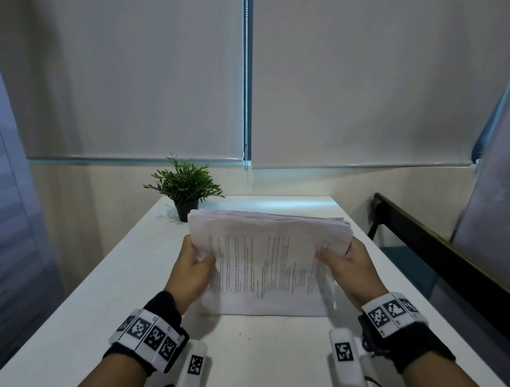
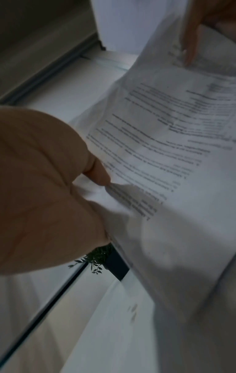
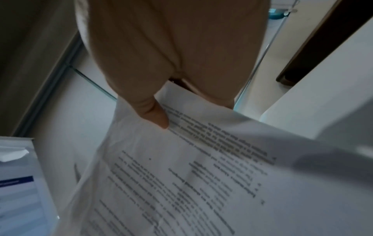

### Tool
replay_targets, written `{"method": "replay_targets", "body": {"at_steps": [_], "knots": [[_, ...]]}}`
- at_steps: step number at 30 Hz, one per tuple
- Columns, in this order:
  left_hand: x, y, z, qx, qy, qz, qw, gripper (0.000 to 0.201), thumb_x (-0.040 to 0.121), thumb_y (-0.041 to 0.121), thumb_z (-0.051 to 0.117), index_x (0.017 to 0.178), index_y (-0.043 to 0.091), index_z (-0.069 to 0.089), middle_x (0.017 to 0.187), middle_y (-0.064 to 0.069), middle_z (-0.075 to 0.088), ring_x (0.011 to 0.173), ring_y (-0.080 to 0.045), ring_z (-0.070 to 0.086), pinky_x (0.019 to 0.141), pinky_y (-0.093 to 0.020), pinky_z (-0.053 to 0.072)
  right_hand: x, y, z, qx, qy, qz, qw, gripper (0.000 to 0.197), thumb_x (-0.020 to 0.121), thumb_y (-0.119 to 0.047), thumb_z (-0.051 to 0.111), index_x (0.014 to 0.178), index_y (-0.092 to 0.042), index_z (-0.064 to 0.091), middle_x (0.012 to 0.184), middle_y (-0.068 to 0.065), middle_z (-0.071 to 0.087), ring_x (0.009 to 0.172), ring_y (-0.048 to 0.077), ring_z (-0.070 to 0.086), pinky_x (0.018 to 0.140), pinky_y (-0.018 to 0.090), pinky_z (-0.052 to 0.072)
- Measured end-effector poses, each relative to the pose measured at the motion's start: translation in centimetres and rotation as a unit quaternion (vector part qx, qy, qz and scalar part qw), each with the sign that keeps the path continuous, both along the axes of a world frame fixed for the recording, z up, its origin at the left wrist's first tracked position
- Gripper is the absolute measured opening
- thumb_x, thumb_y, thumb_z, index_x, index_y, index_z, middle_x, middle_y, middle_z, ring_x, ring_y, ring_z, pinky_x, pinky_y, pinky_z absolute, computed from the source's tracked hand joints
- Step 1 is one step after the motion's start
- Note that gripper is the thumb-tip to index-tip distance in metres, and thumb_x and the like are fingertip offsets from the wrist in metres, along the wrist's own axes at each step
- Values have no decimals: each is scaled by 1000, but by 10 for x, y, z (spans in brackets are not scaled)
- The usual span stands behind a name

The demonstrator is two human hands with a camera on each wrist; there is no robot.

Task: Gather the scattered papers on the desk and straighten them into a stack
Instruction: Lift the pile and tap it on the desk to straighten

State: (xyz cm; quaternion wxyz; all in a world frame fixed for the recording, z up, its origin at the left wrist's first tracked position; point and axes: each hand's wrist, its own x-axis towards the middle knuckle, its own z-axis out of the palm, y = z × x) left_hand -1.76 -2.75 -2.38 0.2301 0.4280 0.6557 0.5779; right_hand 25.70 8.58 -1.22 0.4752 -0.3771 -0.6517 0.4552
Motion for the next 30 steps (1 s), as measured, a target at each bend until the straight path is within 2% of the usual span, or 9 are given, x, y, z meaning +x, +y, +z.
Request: {"method": "replay_targets", "body": {"at_steps": [6, 8, 11, 18, 20, 22, 24, 26, 30], "knots": [[-5, 2, 61, 36, 166, -13, 985, 37, 93, -5, 53, 118, 21, 47, 107, 10, 64, 104, -10, 64, 88, -27, 54, 6, -3, 21, -24, 42, -37, 998, 51, 86, 4, 73, 129, -17, 56, 120, 12, 67, 111, 28, 67, 79, 32, 57], [5, -5, 97, 73, 285, -26, 956, 39, 90, -6, 54, 116, 22, 47, 99, 12, 62, 89, -4, 62, 71, -12, 45, 8, -9, 33, 43, -57, -111, 991, 78, 78, -16, 86, 143, -30, 44, 138, 6, 54, 121, 23, 56, 96, 39, 52], [28, -10, 138, 88, 466, -30, 880, 45, 83, -3, 54, 123, 18, 48, 98, 0, 62, 84, -23, 56, 71, -31, 42, 0, -23, 55, 229, -227, -157, 933, 111, 65, -46, 91, 156, -34, 28, 155, 2, 35, 144, 23, 31, 118, 49, 30], [56, -5, 144, 75, 582, -9, 809, 56, 86, 18, 60, 138, 30, 44, 122, 0, 61, 114, -28, 55, 99, -44, 38, -31, -18, 46, 122, -22, 18, 992, 9, 82, -14, 86, 88, -14, 80, 91, 9, 82, 87, 27, 78, 85, 59, 60], [36, -5, 131, 70, 544, 113, 828, 78, 78, 42, 70, 148, 34, 37, 134, -2, 51, 130, -29, 44, 107, -51, 31, -28, -18, 42, 93, 12, 23, 995, 15, 83, -7, 84, 88, -21, 81, 94, 4, 83, 90, 24, 79, 89, 57, 60], [14, -3, 108, 52, 358, 150, 920, 104, 68, 52, 81, 153, 37, 24, 147, -3, 43, 140, -28, 36, 113, -55, 31, -22, -17, 43, 60, 53, 33, 996, 19, 83, -2, 82, 91, -19, 81, 96, 6, 83, 92, 27, 79, 92, 57, 60], [2, 0, 88, 63, 76, 22, 995, 114, 64, 44, 91, 154, 37, 21, 149, -8, 51, 141, -30, 44, 114, -56, 38, -19, -16, 48, 44, 86, 36, 995, 17, 83, 2, 81, 93, -11, 81, 99, 11, 83, 95, 33, 78, 93, 59, 59], [0, 6, 71, 82, -111, -107, 985, 88, 75, 19, 87, 150, 18, 41, 132, -12, 69, 127, -34, 62, 108, -54, 48, -20, -16, 53, 53, 101, 42, 993, 18, 84, 5, 78, 95, -9, 80, 101, 12, 82, 97, 32, 78, 93, 58, 59], [25, 10, 60, 150, -23, -26, 988, 34, 94, 5, 68, 127, 9, 66, 117, 0, 78, 108, -19, 74, 98, -42, 58, -29, -26, 60, 118, 81, 13, 990, 19, 87, -1, 78, 93, -19, 78, 96, 3, 83, 91, 18, 79, 84, 38, 64]]}}
